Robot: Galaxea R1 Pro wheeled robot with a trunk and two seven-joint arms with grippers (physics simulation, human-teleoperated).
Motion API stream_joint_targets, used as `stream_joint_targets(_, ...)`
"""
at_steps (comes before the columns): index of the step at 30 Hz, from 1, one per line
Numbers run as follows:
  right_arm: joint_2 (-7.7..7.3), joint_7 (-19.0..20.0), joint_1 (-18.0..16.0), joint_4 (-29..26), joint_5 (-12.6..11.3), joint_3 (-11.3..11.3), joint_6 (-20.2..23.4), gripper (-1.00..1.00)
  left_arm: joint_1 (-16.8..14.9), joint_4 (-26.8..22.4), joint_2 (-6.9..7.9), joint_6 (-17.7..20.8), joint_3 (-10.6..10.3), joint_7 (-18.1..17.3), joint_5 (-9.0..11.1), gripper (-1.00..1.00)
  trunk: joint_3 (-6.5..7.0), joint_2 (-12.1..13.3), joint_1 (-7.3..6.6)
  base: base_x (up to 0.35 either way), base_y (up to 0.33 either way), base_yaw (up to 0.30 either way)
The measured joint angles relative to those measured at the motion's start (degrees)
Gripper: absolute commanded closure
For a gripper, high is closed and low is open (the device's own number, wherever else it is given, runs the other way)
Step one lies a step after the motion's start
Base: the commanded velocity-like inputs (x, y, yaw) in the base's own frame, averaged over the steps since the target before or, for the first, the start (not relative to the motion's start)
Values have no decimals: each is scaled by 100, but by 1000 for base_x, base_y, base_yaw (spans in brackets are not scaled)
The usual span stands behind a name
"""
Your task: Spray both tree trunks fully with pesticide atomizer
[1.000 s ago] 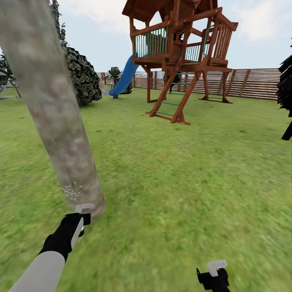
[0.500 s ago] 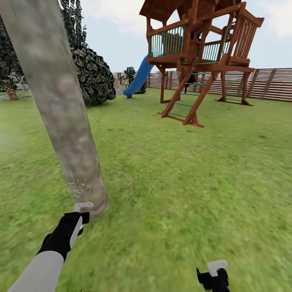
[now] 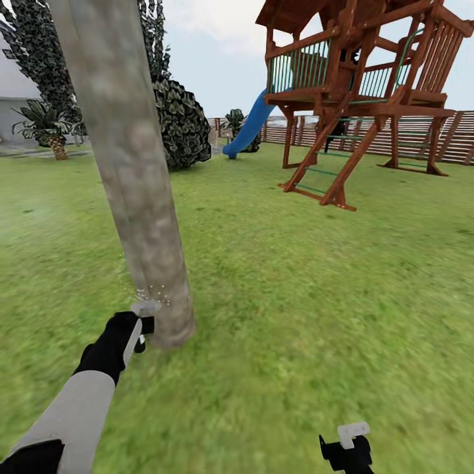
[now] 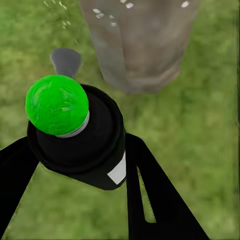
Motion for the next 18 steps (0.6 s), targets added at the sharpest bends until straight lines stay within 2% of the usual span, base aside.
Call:
stream_joint_targets(3,-21,0,0,0,0,-5,0,-100,-90,1,9,233,-212,7,-2,100,-1,0,0,0,0,2)
stream_joint_targets(7,-33,3,0,0,0,-2,0,-100,-55,-6,59,257,-241,8,-11,100,-1,0,0,27,-25,0)
stream_joint_targets(11,-29,-1,0,1,1,-2,-2,-100,-48,-7,62,249,-253,7,-11,100,0,0,-1,143,-208,0)
stream_joint_targets(18,-27,-1,0,1,2,0,-2,-100,-52,-6,70,240,-254,11,-13,100,-1,0,0,12,-270,0)
